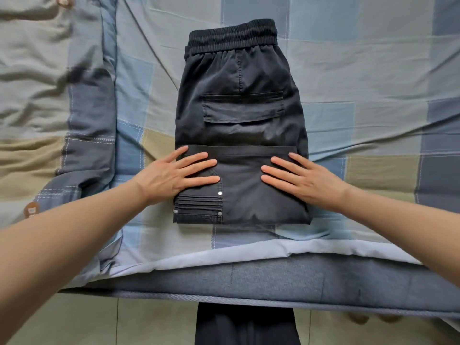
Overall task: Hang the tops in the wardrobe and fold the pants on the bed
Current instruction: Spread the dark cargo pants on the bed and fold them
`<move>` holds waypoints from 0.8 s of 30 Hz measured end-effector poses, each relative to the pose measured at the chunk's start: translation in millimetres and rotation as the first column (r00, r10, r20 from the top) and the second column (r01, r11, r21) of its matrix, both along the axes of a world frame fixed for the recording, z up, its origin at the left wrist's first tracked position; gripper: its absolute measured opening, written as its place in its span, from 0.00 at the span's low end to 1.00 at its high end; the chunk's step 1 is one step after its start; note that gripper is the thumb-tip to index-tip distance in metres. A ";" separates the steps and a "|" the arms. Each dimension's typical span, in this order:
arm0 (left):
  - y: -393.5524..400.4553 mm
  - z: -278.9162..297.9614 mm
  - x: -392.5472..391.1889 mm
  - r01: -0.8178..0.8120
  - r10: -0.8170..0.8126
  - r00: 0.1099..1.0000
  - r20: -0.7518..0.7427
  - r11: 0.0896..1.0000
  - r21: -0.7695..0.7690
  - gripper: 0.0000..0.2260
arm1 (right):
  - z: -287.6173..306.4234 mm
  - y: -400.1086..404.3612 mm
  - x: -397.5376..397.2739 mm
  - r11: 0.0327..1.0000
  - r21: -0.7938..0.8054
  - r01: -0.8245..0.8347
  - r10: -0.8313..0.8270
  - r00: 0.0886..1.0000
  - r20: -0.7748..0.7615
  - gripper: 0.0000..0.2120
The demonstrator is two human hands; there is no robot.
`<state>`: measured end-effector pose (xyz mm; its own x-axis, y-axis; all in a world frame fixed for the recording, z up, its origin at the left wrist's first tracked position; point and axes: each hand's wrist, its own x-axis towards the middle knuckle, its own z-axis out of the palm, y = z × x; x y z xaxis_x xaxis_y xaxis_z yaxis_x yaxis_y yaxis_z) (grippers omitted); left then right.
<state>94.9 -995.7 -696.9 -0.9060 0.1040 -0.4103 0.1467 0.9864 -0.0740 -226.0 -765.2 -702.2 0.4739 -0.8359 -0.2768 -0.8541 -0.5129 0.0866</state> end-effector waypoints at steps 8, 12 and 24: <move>-2.3 -2.9 8.1 -0.062 0.068 0.995 -0.078 0.995 0.077 0.30 | -1.9 -8.1 -19.2 0.995 0.076 -0.061 0.052 0.993 0.106 0.27; 3.0 -1.0 8.0 -0.089 0.093 0.994 -0.057 0.993 0.076 0.39 | 3.7 -10.6 -12.4 0.987 0.161 0.002 -0.031 0.984 0.177 0.30; 126.9 57.8 76.5 -0.464 0.173 0.877 0.449 0.554 0.692 0.33 | 91.9 103.2 36.6 0.669 0.739 0.080 -0.519 0.762 0.387 0.41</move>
